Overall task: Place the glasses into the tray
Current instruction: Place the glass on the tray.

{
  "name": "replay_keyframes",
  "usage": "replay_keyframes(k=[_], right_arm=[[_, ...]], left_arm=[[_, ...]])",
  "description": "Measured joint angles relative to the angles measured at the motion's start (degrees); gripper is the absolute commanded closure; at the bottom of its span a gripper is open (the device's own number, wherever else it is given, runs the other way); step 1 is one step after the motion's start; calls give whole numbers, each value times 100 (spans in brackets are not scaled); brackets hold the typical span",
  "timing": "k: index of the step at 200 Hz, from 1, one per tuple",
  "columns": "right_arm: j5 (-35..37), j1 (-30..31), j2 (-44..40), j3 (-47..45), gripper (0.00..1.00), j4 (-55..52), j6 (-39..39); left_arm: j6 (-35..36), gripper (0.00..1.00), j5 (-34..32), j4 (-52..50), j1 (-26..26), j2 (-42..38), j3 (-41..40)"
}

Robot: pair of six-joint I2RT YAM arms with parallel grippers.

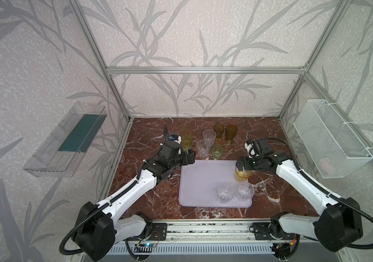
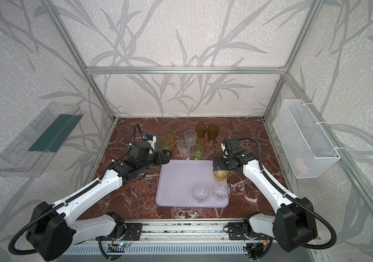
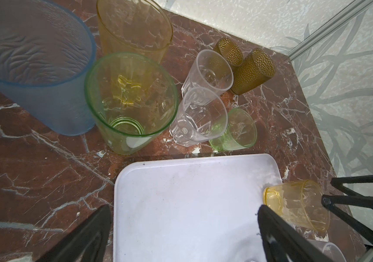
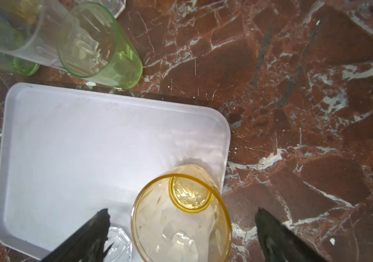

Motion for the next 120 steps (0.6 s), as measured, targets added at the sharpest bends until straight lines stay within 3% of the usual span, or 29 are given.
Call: replay_keyframes(k=[44,120], right_arm=[[-214,0,-479,-282,1,330,20],[-984,-260,-490,-474,1,562,181]], left_arm=[[-2,2,120,-79,-151,400,254],[-9,2,240,-48,-337,916,444]])
